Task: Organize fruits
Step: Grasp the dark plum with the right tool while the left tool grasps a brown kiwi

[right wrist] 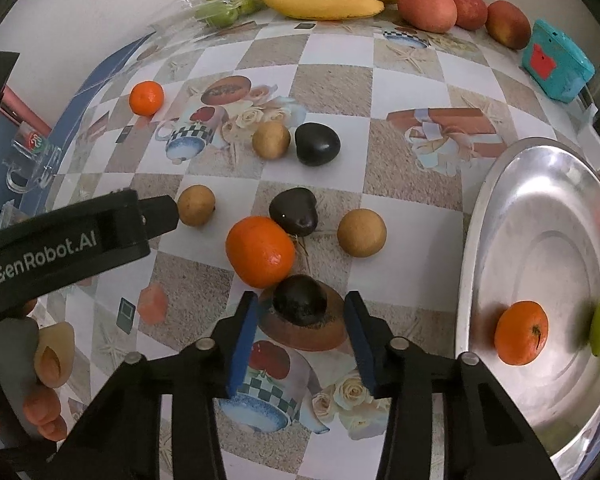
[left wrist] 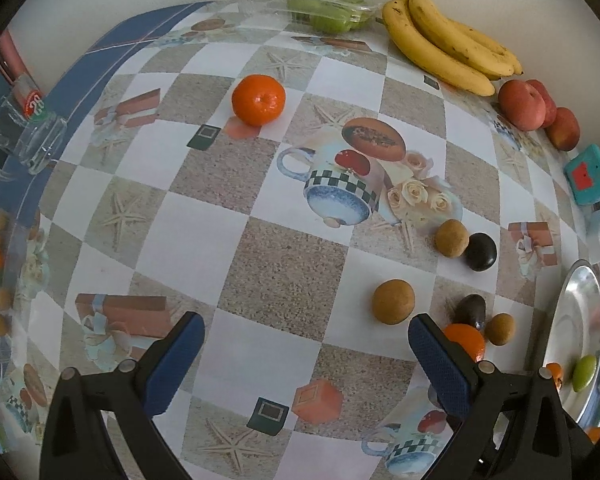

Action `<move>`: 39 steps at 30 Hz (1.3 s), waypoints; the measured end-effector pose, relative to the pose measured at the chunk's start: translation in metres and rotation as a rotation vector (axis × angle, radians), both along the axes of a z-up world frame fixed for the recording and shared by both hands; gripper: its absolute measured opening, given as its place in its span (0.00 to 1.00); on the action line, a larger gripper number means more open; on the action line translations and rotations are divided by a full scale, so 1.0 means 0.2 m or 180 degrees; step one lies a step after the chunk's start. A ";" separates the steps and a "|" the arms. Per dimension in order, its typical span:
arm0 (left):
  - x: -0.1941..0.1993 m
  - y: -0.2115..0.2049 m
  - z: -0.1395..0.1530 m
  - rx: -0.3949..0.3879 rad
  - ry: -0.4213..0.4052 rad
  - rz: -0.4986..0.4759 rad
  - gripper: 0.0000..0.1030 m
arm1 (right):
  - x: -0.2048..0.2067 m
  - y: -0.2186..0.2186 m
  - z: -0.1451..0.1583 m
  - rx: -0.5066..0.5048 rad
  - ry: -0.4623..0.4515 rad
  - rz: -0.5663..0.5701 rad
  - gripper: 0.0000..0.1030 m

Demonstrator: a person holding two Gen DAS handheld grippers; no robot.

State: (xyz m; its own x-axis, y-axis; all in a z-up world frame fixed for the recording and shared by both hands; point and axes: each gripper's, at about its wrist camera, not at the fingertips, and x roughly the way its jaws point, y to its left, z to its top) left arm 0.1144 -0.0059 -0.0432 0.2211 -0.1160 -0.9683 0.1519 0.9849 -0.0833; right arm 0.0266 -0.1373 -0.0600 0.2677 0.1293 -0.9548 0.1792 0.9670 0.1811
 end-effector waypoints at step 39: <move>-0.01 -0.15 0.00 -0.0390 -0.0049 -0.0342 0.60 | -0.09 -0.20 0.13 0.0185 -0.0213 -0.0327 0.26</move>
